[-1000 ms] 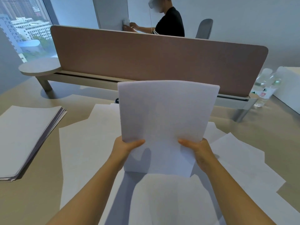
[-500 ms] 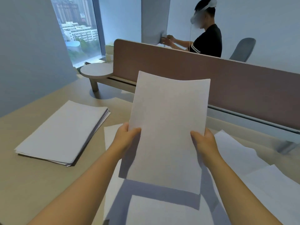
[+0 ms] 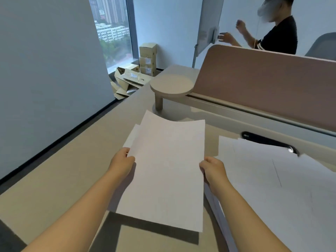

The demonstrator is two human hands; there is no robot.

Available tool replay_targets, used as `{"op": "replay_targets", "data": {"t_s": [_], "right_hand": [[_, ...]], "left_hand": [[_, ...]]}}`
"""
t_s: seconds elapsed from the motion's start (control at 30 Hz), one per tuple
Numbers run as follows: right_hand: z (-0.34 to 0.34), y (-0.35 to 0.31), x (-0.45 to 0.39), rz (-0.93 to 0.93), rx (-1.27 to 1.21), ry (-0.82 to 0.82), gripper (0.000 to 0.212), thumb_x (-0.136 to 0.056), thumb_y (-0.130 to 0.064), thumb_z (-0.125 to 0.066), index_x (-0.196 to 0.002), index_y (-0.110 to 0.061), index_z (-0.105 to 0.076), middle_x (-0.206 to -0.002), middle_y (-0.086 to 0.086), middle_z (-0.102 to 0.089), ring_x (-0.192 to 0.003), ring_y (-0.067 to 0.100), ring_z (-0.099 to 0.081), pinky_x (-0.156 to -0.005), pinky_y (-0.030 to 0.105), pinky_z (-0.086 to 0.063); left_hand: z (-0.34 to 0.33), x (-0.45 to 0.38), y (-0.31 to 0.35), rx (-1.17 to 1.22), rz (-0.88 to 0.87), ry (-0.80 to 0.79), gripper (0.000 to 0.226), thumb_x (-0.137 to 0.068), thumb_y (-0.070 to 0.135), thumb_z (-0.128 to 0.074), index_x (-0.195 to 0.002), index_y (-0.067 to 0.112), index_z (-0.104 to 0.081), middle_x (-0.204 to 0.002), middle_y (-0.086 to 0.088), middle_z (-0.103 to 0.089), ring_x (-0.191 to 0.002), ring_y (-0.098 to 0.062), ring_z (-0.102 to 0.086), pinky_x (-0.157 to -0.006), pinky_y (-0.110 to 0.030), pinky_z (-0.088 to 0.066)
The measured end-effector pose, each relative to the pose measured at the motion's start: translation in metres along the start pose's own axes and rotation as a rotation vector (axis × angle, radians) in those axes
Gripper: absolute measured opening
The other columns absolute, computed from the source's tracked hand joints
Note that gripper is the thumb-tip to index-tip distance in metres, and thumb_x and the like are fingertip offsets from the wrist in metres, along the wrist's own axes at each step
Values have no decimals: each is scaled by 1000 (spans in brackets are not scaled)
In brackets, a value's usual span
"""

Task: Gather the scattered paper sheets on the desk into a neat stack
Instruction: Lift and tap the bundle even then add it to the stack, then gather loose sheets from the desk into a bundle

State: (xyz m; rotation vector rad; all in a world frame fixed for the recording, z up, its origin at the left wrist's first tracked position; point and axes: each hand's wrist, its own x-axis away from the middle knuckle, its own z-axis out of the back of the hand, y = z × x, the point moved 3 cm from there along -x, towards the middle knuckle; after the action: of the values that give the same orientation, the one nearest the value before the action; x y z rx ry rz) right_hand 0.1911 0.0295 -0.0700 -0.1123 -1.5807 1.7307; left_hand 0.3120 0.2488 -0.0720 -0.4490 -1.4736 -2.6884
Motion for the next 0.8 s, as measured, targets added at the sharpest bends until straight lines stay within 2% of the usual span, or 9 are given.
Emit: {"op": "replay_targets", "data": {"t_s": [0.1,0.2,0.3,0.37,0.43,0.5,0.57,0.63,0.8], "right_hand": [[-38,2,-15,-14,91,-2,36,-78,13,-37,-52,-11,-27,-54,3,-26,-51,15,-21,-50,23,-17],[-63,9,-30,-19,147,-1,40,-77,13,-42,-51,-12,-26,-54,2,-25,-50,15,-22,-49,22,-18],[-69,18,-38,-59,191,9,40,-79,12,-48,-50,-12,-34,-52,3,-34,-48,17,-36,-45,20,-29],[-65,21,-40,-75,151,34,27,-82,11,-48,-64,-9,-49,-63,5,-47,-55,18,-47,-52,23,-44],[-56,23,-40,-91,78,84,18,-85,8,-48,-89,-7,-56,-79,5,-55,-69,21,-55,-73,33,-55],[-43,22,-39,-77,67,124,16,-88,2,-50,-99,-7,-56,-88,5,-58,-83,24,-59,-89,39,-52],[-27,21,-36,-63,61,147,18,-89,-3,-52,-105,-4,-58,-100,8,-60,-95,26,-60,-90,38,-51],[-5,21,-29,-56,44,161,22,-89,-4,-52,-109,-3,-59,-101,9,-58,-95,26,-59,-84,35,-52],[71,32,-7,-42,47,197,8,-89,-5,-52,-94,-10,-55,-96,7,-57,-93,26,-58,-92,41,-49]], "left_hand": [[17,-33,-24,-45,32,-6,35,-87,-4,-39,-116,7,-53,-111,-11,-60,-94,-26,-54,-75,-30,-38],[21,-55,-43,-94,35,-35,35,-87,-7,-38,-114,10,-54,-112,-10,-62,-95,-25,-55,-76,-30,-40],[18,-65,-52,-162,29,-44,39,-87,-7,-40,-120,10,-54,-115,-10,-61,-97,-23,-54,-80,-30,-41],[17,-66,-54,-210,25,-22,42,-86,-4,-45,-126,9,-51,-121,-10,-57,-106,-26,-53,-88,-33,-42],[16,-64,-52,-309,-10,43,44,-86,3,-52,-129,8,-49,-130,-11,-51,-119,-29,-48,-97,-35,-39],[13,-57,-44,-336,-47,98,40,-87,8,-53,-127,8,-51,-132,-12,-48,-124,-30,-42,-100,-36,-36],[5,-45,-30,-264,-68,89,34,-89,10,-51,-123,8,-53,-133,-13,-45,-126,-29,-41,-101,-37,-36],[-10,-30,-14,-196,-106,50,31,-90,9,-51,-121,7,-55,-132,-13,-46,-124,-27,-44,-97,-33,-37],[-64,19,23,-109,-173,-55,29,-93,8,-48,-121,6,-53,-132,-11,-50,-121,-25,-48,-97,-30,-37]]}}
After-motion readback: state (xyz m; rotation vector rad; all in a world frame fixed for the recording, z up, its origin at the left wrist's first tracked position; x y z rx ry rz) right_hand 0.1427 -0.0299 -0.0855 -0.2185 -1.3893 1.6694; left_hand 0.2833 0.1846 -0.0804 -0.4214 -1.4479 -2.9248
